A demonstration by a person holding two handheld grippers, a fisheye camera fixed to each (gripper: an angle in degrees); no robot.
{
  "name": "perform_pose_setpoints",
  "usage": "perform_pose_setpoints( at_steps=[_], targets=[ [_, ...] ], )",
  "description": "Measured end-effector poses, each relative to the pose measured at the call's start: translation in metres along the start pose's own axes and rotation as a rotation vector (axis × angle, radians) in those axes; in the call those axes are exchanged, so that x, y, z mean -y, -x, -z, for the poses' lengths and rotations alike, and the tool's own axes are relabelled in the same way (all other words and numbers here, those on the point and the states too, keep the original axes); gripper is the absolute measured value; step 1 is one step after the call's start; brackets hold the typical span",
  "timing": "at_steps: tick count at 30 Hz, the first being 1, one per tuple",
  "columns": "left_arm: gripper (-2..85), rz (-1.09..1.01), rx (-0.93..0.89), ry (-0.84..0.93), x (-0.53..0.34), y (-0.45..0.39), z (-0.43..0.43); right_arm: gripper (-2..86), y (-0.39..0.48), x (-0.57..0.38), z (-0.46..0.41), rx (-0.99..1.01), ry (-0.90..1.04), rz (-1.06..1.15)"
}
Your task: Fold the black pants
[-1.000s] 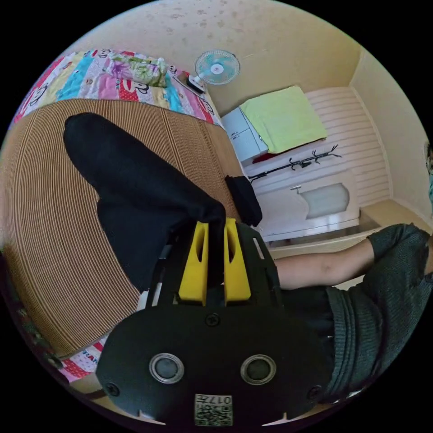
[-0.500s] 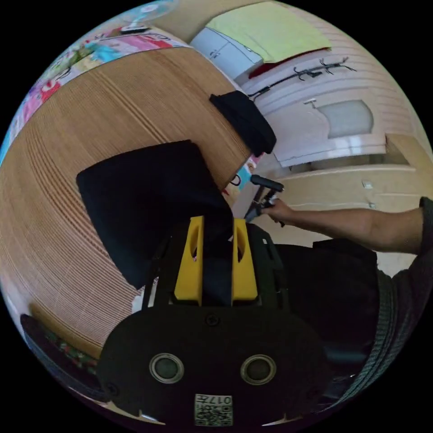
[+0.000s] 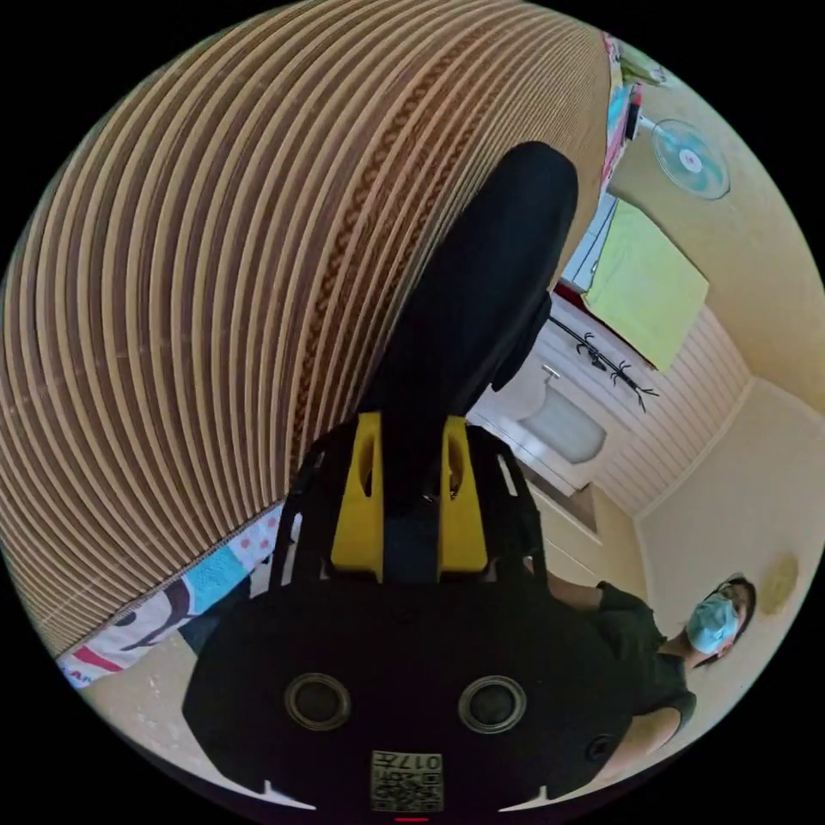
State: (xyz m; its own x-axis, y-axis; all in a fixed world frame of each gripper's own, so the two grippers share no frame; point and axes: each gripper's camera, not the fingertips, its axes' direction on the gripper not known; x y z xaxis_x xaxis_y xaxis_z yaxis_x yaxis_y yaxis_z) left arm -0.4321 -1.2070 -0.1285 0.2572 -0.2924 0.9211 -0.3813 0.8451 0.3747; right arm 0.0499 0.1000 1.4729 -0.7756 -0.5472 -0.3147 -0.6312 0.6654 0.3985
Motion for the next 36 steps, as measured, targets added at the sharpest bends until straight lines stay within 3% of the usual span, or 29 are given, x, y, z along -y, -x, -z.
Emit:
perform_pose_setpoints(
  at_steps=[4,9,12,17,23,31,33,36],
  targets=[
    [4.7,-0.118,-0.045,0.102,-0.032,-0.018,-0.023,31.2,0.001,0.014,-0.031,0.083,0.051,0.119],
    [4.2,-0.077,-0.084,0.162,-0.085,-0.027,-0.058,30.2,0.011,0.040,-0.052,0.204,-0.039,0.208],
    [4.0,-0.092,-0.071,0.177,-0.117,-0.036,-0.060,27.1,0.025,0.047,-0.060,0.141,-0.097,0.216],
    [4.0,-0.262,0.004,0.094,-0.158,-0.067,0.013,23.5,0.068,0.035,-0.113,0.031,0.067,0.380],
    [4.0,-0.475,0.080,-0.227,-0.265,-0.096,0.165,20.5,0.134,0.022,-0.301,-0.055,0.475,0.582],
    [4.0,-0.541,0.170,-0.822,-0.458,-0.083,0.379,17.8,0.165,-0.080,-0.671,-0.039,1.075,0.735],
    [4.2,-0.521,0.197,-0.908,-0.479,-0.071,0.415,17.3,0.151,-0.093,-0.737,-0.047,1.133,0.691],
    [5.4,-0.315,0.080,-0.971,-0.478,-0.009,0.466,16.4,0.104,-0.088,-0.804,-0.282,1.067,0.598]
  ],
)
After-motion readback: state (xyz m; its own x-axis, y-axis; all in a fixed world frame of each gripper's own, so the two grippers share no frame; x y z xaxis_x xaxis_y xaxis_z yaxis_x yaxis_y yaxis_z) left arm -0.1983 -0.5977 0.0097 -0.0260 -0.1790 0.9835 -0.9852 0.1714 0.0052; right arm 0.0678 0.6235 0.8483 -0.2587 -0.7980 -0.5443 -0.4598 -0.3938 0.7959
